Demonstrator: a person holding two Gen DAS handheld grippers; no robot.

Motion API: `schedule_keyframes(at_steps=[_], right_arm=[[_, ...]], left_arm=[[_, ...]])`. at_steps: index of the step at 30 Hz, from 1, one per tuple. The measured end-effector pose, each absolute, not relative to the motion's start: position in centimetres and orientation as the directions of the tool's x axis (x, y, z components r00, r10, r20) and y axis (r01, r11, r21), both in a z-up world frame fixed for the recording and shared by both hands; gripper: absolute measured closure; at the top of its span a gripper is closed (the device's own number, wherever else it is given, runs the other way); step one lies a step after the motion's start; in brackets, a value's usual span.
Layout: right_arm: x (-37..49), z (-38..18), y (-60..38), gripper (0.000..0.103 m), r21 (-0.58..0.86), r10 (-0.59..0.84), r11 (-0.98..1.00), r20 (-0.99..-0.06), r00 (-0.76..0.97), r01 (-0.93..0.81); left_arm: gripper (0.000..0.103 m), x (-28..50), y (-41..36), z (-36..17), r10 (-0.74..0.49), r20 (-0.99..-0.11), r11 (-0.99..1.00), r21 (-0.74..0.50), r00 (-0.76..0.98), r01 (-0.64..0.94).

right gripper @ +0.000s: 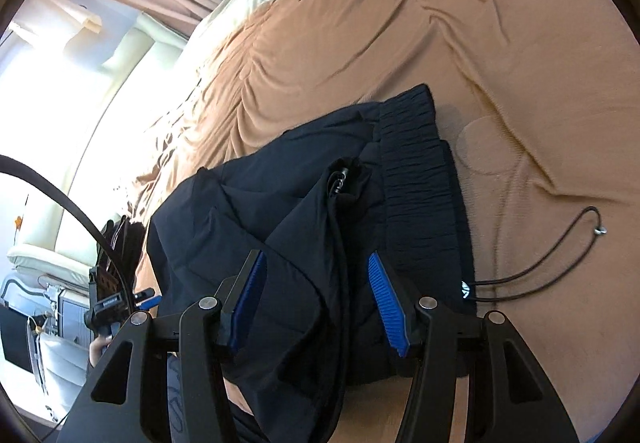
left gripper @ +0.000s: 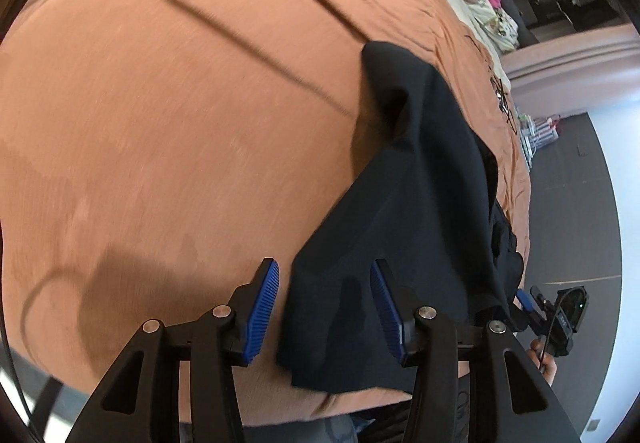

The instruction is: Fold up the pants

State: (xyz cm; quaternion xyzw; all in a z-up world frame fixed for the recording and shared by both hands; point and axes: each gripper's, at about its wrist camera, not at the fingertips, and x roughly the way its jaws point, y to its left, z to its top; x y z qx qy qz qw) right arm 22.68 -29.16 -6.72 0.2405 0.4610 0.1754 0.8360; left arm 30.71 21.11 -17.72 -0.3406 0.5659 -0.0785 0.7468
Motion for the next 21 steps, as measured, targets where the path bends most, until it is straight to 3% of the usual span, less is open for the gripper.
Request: schedule_keyframes(at_steps=[16,19,21], right_arm=[[23.6,-7.6,-29.7,0.052,0.561,0.533,0.822,-0.694,0.483,-0.100],[24.2,-7.8,-29.6,0.052,0.565,0.535,0.820,-0.693,0.483,-0.096],[24.5,-7.7,-29.6,0.052,0.561,0.532,0.822,-0.695,0.484,-0.098]], left_arm=[[0.054,25.4,21.0,-19.7,-0.565,-0.685,0.591,-0.725,0.459,-0.354],[0.090,25.1,21.0,-19.9,-0.534,-0.713,0.606,-0.698,0.454,-0.382],[0.094,24.7,21.1,-19.7,-0.528,-0.710,0.601,-0.700,0.466,-0.385]])
